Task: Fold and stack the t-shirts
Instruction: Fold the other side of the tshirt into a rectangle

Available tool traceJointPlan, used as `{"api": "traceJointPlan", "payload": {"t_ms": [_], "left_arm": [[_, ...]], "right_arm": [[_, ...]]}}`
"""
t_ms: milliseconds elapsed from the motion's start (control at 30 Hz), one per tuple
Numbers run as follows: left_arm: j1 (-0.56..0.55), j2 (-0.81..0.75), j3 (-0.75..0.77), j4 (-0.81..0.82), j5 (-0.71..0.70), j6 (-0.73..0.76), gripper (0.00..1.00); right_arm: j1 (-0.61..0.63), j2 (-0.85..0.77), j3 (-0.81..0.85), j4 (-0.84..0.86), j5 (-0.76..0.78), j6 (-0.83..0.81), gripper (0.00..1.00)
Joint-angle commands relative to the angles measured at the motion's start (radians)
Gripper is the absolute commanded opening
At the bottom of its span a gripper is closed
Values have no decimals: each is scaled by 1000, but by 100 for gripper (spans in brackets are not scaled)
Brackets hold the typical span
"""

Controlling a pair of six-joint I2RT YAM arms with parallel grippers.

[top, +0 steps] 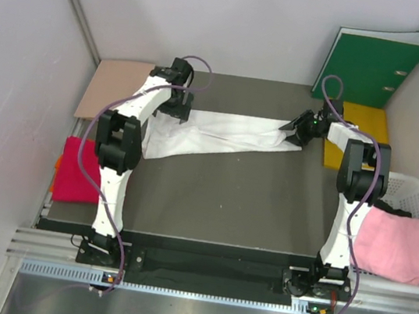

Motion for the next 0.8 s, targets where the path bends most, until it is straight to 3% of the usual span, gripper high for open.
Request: {"api": "traceJointPlan", "payload": {"t_ms": [0,67,200,300,333,467,767], "left_arm": [[0,-22,0,54,73,-14,93],[0,-22,-11,72,88,-12,90],[0,21,-9,72,104,-18,68],[0,68,6,51,102,-30,42],[0,77,11,45,92,-37,27],[0,136,40,8,30,-50,0],[5,75,78,70,-56,-61,0]], "right_arm": [[-26,-50,-13,-9,-17,-23,47],[-29,-50,-15,-7,-17,-23,47],[-32,-40,-6,-9,-22,-16,47],[-34,-29,9,-9,-26,-12,47],[-32,-24,14,-12,-29,-10,47],[-34,-17,28,-15,-31,-7,47],[-34,-18,23,-16,-31,-7,47]]}}
